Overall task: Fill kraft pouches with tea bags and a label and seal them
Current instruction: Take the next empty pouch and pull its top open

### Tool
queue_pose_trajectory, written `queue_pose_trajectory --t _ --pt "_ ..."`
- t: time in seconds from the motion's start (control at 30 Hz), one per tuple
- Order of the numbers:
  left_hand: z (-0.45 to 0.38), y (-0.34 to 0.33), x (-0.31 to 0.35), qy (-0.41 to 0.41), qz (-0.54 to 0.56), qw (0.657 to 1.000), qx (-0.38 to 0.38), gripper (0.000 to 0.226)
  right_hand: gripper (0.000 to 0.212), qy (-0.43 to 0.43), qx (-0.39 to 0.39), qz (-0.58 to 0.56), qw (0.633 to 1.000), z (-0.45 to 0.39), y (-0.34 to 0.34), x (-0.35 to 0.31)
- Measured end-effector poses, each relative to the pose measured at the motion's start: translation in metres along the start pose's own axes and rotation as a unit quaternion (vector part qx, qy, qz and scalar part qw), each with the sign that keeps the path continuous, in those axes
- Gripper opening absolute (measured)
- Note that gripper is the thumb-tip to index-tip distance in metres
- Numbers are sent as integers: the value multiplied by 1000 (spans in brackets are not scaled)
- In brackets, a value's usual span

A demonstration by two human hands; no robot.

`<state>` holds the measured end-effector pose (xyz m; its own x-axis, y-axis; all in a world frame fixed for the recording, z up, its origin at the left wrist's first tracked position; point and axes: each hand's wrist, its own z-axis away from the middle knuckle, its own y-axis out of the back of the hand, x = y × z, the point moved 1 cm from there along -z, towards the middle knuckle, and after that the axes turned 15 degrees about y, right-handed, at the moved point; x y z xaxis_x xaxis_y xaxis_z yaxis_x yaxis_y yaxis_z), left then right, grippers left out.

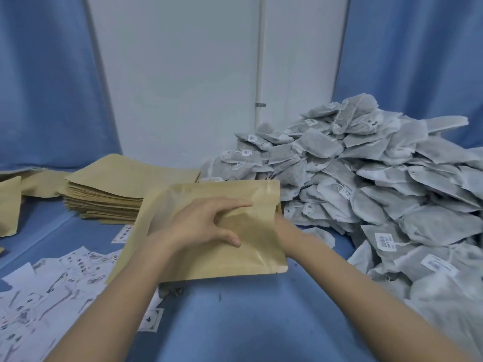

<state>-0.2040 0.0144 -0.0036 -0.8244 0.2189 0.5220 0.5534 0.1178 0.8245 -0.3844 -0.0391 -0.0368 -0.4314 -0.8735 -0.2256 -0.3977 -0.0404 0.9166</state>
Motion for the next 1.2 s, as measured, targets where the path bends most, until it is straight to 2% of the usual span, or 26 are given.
queue_pose_trajectory --t 0.03,0.1,0.13,0.17,0.2,0.27,0.3,0.37,0.43,0.53,0.63,0.73,0.83,0.93,1.1,1.13,1.2 --pt "-2 -5 -3 11 15 1000 9 76 12 -3 8 17 1000 9 6 2" --pt "-7 -13 -8 27 38 999 20 77 14 -50 71 20 996 30 15 26" --pt "-9 -17 -11 36 46 998 19 78 16 -88 116 11 989 44 19 39" --pt "-11 -21 -13 44 50 998 16 79 20 -151 126 13 980 56 20 54" --pt "-13 -25 -16 50 50 997 13 80 28 -220 96 28 970 65 19 70" --pt "-16 -31 -20 59 47 997 5 82 46 -323 -13 68 944 79 7 97" --pt "-18 -34 -22 62 46 997 1 83 54 -349 -59 67 933 84 2 103" --pt "-21 -38 -25 67 45 997 -5 85 64 -371 -85 45 924 87 -6 109" --pt "-22 -42 -28 70 43 997 -13 86 65 -368 -45 19 928 85 -11 111" --pt "-24 -46 -32 72 39 997 -12 86 40 -336 87 -36 937 83 -13 107" --pt "-26 -47 -36 77 35 996 -9 87 20 -325 228 -102 912 88 -7 99" --pt "-26 -46 -37 78 28 997 -3 87 20 -290 324 -159 886 89 6 86" --pt "-25 -46 -34 76 37 996 0 88 21 -234 324 -259 879 76 13 71" --pt "-23 -46 -32 76 47 996 -4 88 16 -196 342 -367 843 61 18 59" --pt "-17 -41 -29 70 69 995 8 83 15 -202 294 -439 824 42 12 43" --pt "-16 -41 -27 65 75 995 7 82 16 -210 279 -429 833 37 5 39" --pt "-16 -43 -21 54 81 995 3 80 19 -211 193 -334 898 27 -5 31"
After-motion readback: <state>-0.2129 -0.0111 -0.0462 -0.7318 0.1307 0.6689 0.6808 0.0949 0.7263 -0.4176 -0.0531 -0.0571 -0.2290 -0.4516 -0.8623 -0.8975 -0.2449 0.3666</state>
